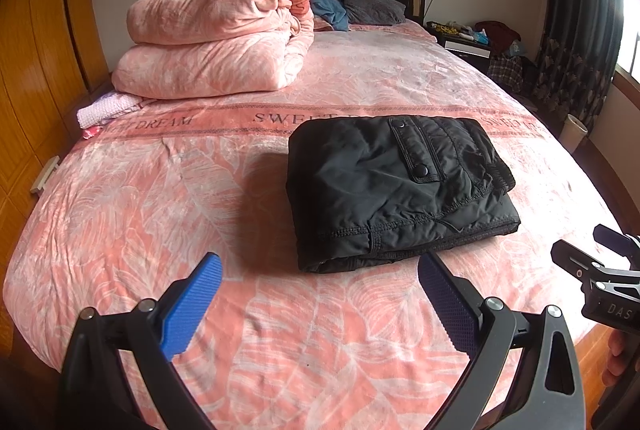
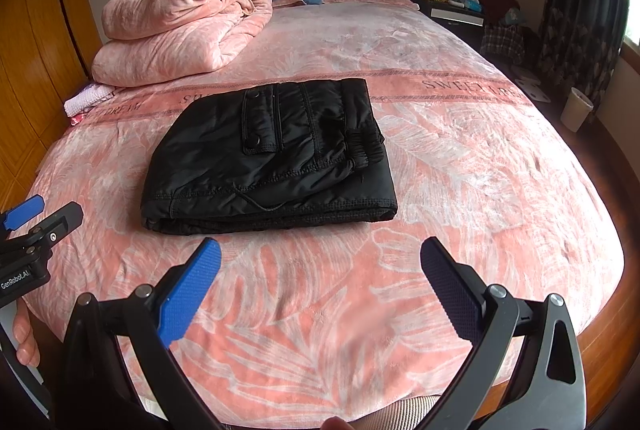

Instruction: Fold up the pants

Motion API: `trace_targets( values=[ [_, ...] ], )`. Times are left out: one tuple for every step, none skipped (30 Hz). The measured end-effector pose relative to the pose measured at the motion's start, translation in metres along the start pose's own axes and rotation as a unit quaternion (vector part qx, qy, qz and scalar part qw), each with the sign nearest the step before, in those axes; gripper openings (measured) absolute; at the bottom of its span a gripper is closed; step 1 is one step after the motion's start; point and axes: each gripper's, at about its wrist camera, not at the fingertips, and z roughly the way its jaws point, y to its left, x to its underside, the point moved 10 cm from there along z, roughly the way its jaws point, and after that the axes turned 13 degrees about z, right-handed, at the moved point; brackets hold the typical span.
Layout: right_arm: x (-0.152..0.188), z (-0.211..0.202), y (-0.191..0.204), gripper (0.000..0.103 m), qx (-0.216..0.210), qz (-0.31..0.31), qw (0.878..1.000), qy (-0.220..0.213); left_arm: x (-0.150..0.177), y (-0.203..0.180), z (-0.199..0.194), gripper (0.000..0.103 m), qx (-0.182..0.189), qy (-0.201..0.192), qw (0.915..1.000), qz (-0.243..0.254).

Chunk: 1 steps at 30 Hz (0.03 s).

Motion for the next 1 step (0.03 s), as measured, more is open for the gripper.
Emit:
trace_targets(
  values=[
    [-0.0004,0.0,0.0001,0.1,0.0,0.0,1.0,0.0,-0.0004,0.0001,0.0002,0.099,0.0,0.0,1.0,0.0]
  ],
)
